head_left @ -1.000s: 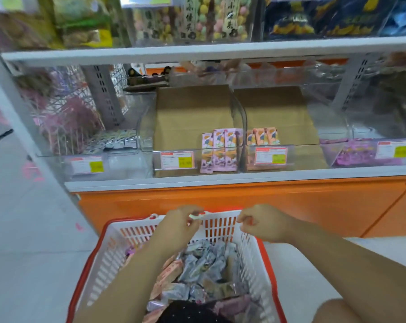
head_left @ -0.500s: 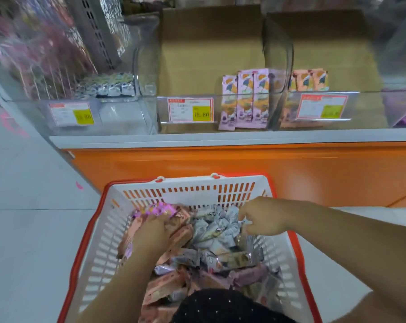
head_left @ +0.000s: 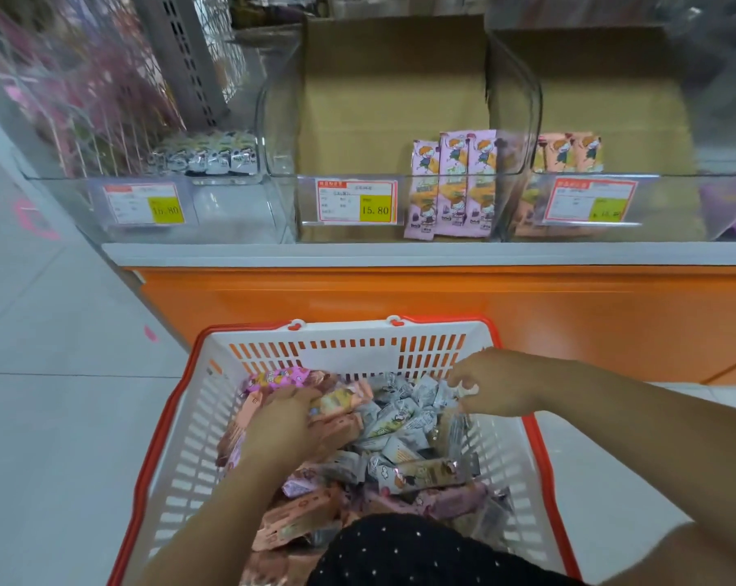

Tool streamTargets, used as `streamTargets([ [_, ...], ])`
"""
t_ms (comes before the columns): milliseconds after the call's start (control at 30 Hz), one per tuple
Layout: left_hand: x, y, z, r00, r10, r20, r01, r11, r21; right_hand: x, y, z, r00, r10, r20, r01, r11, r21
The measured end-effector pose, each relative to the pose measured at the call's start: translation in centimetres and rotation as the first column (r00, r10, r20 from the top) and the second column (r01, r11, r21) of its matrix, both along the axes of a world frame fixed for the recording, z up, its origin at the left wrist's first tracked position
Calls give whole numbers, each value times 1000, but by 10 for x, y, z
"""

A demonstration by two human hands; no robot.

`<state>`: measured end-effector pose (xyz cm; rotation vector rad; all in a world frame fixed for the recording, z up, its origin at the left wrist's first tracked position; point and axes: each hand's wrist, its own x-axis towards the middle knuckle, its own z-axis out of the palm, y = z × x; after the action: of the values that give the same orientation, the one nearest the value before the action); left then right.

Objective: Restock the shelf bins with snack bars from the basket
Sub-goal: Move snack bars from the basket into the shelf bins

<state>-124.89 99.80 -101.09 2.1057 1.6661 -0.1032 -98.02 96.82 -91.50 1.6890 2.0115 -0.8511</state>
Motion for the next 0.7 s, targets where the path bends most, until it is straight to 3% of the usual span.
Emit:
streamTargets([
  [133,18,-1,55,947,-201,249,189,979,71,-7,-6,25,988,-35,-148,66,976,206],
  [200,31,-2,84,909,-297,292,268,954,139,-13,-11,41,972,-13,-234,86,949,303],
  [333,61,-10,133,855,-426,294,365,899,243,-19,-23,67,940,-21,-341,141,934,330],
  [433,82,-19,158,840,-455,296,362,876,319,-6,-33,82,915,-76,-396,250,877,409],
  [600,115,-28,198,807,-429,406,278,882,380,23,-51,92,756,-166,-633,511,754,413],
  [700,137,-30,219,797,-462,389,296,860,417,33,-57,92,663,-154,-733,627,649,431],
])
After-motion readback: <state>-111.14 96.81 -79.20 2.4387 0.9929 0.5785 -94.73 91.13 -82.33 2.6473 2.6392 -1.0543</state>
